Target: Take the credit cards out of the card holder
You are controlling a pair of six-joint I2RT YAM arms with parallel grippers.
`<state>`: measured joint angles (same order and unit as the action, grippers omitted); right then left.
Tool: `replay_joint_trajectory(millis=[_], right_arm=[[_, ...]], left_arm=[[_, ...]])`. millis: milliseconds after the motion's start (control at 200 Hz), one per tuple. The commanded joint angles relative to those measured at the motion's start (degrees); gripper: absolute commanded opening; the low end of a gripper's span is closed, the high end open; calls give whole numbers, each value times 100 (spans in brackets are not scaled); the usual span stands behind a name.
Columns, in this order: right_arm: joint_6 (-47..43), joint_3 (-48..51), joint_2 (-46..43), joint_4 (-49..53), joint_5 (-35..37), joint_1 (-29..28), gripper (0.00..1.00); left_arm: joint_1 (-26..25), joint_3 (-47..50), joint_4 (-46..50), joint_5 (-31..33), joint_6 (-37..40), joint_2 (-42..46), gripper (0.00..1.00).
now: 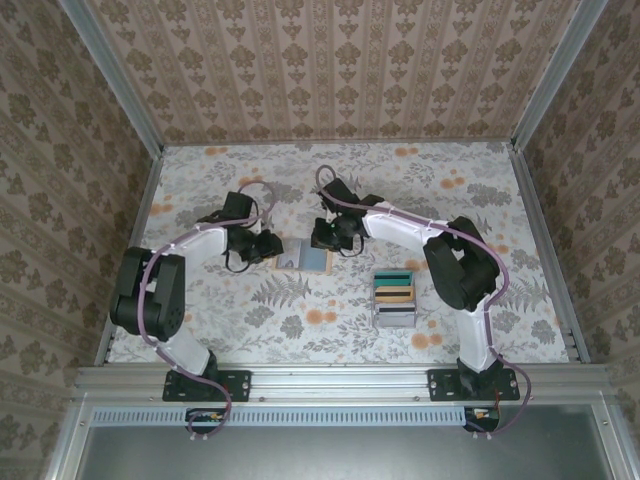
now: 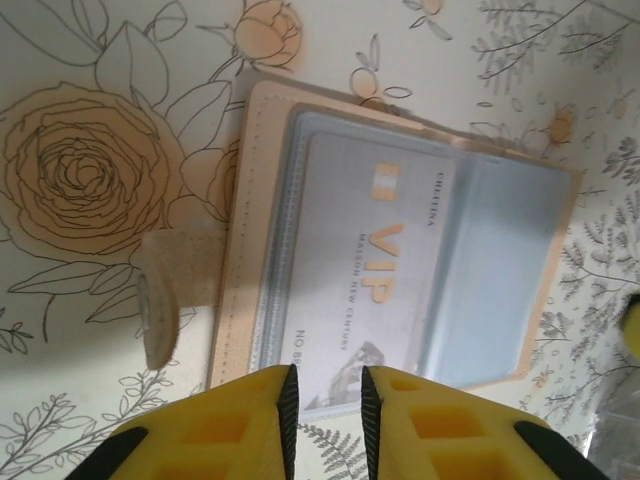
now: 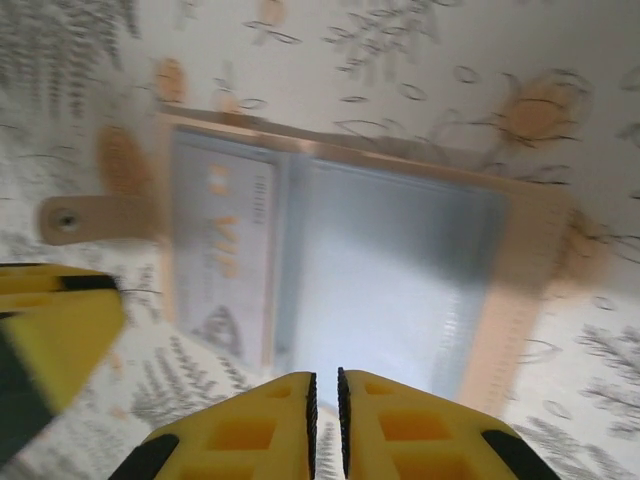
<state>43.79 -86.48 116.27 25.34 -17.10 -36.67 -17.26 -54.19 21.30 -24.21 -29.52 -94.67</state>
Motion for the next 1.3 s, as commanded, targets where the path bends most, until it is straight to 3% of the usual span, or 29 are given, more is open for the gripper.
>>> replay_joint_trajectory(millis=[0,795,1295], right_arm=[[339,-167,219,-508,-488,-59,18],[656,-483,1069,-614,-987,-155,19],[624,-503,1054,-144,-643,-196,19]], left_arm=[[-9,-123,4,-74,38,-164,25],[-109,-150,25,-75,-37,-649,23],[-135,-175,84,-46,-28,-702,22]])
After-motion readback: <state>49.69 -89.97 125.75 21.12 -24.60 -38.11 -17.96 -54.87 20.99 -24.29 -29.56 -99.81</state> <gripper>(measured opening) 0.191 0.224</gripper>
